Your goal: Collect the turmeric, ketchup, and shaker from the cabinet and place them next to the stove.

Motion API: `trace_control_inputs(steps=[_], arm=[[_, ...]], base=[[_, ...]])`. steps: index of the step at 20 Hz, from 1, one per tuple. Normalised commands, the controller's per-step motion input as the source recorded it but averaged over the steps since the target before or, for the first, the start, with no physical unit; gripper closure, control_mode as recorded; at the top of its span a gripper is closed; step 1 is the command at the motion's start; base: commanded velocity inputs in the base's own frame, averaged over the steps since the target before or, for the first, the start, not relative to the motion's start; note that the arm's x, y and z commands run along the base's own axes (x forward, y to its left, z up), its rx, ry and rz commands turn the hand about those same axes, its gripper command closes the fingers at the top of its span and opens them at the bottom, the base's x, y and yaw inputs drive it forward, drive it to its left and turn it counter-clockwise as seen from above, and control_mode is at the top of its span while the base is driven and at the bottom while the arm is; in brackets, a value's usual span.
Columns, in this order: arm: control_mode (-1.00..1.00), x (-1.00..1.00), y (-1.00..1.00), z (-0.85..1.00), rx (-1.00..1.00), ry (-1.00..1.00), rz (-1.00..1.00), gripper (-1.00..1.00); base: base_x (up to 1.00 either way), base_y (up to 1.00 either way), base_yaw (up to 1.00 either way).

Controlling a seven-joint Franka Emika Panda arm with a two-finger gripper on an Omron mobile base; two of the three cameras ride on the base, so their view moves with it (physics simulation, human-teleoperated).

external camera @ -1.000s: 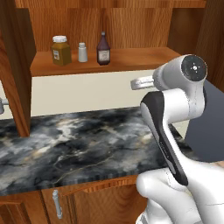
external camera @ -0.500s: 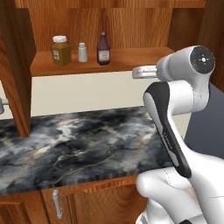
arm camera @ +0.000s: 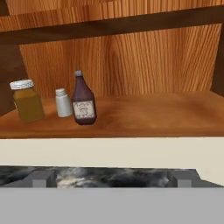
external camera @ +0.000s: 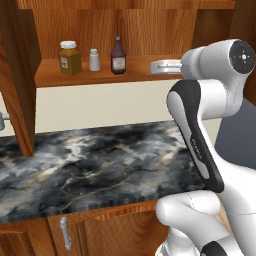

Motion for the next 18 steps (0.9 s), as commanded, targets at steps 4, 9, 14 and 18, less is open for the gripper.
trace_control_inputs(steps=[4,9,14,18], arm=[[-1.0,0.0,0.18,0.24,0.0,-0.14,0.04,-1.0],[-1.0,0.0,0.13,0.23,0.0,-0.13,0.04,-1.0],[-1.0,0.11,0.13,0.14,0.0,-0.07,0.05,-1.0],[-1.0,0.31,0.06,-0.02,0.01,0.0,0.05,-1.0]], base=[[0.0,0.0,0.0],[0.0,0.0,0.0],[0.0,0.0,0.0],[0.0,0.0,0.0]])
